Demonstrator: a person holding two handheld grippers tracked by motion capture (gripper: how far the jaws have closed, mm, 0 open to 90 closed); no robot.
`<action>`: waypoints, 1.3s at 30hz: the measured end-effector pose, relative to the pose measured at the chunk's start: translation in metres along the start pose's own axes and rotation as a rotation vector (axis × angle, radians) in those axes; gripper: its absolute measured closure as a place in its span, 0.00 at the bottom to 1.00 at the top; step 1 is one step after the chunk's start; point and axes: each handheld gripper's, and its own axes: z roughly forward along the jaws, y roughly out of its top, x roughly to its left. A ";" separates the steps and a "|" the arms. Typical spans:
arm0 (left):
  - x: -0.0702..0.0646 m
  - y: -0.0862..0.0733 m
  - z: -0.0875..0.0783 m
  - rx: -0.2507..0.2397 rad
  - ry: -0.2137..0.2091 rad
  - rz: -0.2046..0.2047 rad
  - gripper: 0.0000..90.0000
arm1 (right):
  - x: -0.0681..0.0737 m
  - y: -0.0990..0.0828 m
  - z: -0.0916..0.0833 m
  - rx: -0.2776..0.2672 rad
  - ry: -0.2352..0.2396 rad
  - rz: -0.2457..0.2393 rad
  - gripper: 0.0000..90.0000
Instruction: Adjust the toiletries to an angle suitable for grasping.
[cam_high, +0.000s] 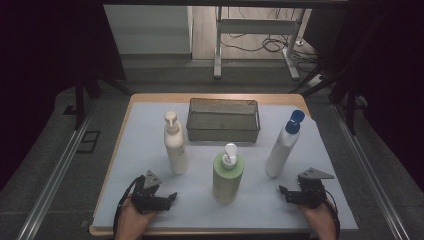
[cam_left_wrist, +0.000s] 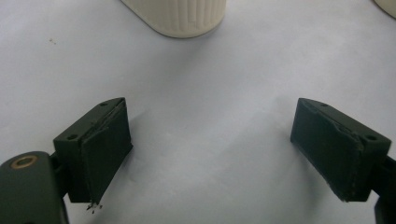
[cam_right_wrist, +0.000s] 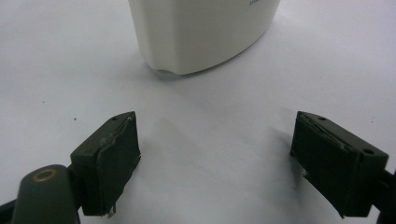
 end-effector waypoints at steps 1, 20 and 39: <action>0.000 0.000 0.000 0.000 0.000 0.000 0.13 | 0.000 0.000 0.000 0.000 0.000 0.000 0.16; -0.001 -0.001 0.001 -0.009 0.005 -0.011 0.13 | 0.000 0.000 0.000 -0.001 0.003 0.000 0.16; -0.001 -0.001 0.000 -0.012 0.006 -0.011 0.13 | 0.000 0.001 -0.004 0.001 0.009 -0.007 0.22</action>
